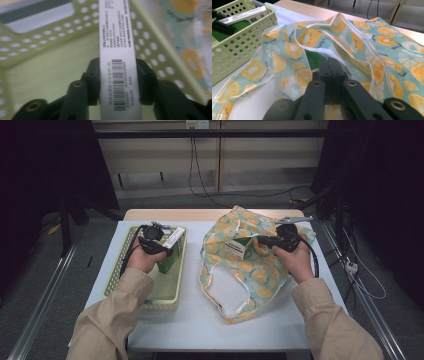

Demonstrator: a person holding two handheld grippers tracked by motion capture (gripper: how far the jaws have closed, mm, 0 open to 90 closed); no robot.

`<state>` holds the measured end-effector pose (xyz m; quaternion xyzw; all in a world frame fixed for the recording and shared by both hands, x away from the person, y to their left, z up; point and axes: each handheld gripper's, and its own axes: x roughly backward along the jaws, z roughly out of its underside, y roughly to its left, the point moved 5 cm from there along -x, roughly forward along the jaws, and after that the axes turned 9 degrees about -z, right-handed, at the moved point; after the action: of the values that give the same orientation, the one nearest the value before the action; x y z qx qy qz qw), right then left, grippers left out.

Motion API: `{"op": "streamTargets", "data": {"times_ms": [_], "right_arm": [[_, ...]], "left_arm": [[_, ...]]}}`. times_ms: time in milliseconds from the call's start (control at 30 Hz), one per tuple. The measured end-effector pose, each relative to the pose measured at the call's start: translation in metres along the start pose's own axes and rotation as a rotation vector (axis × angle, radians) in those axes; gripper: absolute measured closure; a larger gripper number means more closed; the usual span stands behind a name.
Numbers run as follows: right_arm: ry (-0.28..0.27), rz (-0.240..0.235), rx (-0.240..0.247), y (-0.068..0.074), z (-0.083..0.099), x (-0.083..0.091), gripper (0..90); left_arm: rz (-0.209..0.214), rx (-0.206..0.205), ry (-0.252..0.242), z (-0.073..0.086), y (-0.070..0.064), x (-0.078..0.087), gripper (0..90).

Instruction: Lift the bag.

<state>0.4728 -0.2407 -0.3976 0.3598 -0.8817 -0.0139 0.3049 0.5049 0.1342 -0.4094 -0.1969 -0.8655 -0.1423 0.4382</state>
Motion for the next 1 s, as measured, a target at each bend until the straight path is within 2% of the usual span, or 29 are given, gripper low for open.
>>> {"op": "streamTargets", "data": {"times_ms": [33,100,167,200,233,300,400,433,500,600,667,733,833,867,900,933,1000], "right_arm": [[0.000,0.001,0.000,0.000,0.000,0.001,90.0],[-0.005,0.002,-0.002,-0.001,-0.001,0.003,90.0],[-0.009,0.001,-0.005,-0.002,-0.001,0.004,90.0],[-0.011,0.000,-0.007,-0.002,-0.001,0.004,90.0],[-0.012,0.000,-0.008,-0.003,-0.001,0.005,90.0],[-0.016,-0.001,-0.009,-0.003,-0.002,0.005,90.0],[-0.022,0.000,-0.009,-0.003,-0.004,0.006,90.0],[-0.021,0.001,-0.006,-0.002,-0.005,0.007,90.0],[-0.021,0.004,-0.004,-0.002,-0.006,0.009,90.0],[-0.027,0.006,-0.005,-0.004,-0.007,0.015,90.0],[-0.031,0.010,-0.006,-0.005,-0.008,0.018,90.0],[-0.032,0.011,-0.006,-0.006,-0.008,0.020,90.0],[-0.028,0.010,-0.008,-0.006,-0.008,0.021,90.0],[-0.030,0.021,-0.002,-0.006,-0.008,0.022,90.0],[-0.015,0.062,0.014,-0.009,-0.007,0.023,90.0],[-0.025,0.017,-0.025,-0.012,-0.006,0.024,90.0],[-0.040,0.038,-0.022,-0.014,-0.006,0.028,90.0]], "left_arm": [[0.016,0.031,-0.014,-0.003,0.004,0.007,63.0],[-0.019,0.023,-0.052,-0.011,0.011,0.027,63.1],[0.008,0.031,-0.108,-0.022,0.012,0.050,63.2],[0.032,0.018,-0.134,-0.028,0.008,0.061,63.2],[0.066,-0.006,-0.160,-0.034,0.000,0.074,63.2],[0.102,-0.054,-0.180,-0.042,-0.020,0.085,63.2],[0.206,-0.153,-0.181,-0.048,-0.067,0.088,63.2],[0.231,-0.183,-0.180,-0.049,-0.084,0.086,63.2],[0.306,-0.214,-0.182,-0.051,-0.114,0.080,63.1],[0.345,-0.273,-0.154,-0.050,-0.151,0.060,63.2],[0.380,-0.288,-0.140,-0.049,-0.174,0.044,63.1],[0.381,-0.329,-0.131,-0.049,-0.192,0.027,63.1],[0.427,-0.300,-0.122,-0.051,-0.218,0.002,63.1],[0.415,-0.314,-0.118,-0.053,-0.224,-0.006,63.1],[0.407,-0.334,-0.118,-0.054,-0.231,-0.016,63.1],[0.415,-0.333,-0.102,-0.056,-0.235,-0.024,63.1],[0.447,-0.316,-0.087,-0.057,-0.243,-0.035,63.1]]}}
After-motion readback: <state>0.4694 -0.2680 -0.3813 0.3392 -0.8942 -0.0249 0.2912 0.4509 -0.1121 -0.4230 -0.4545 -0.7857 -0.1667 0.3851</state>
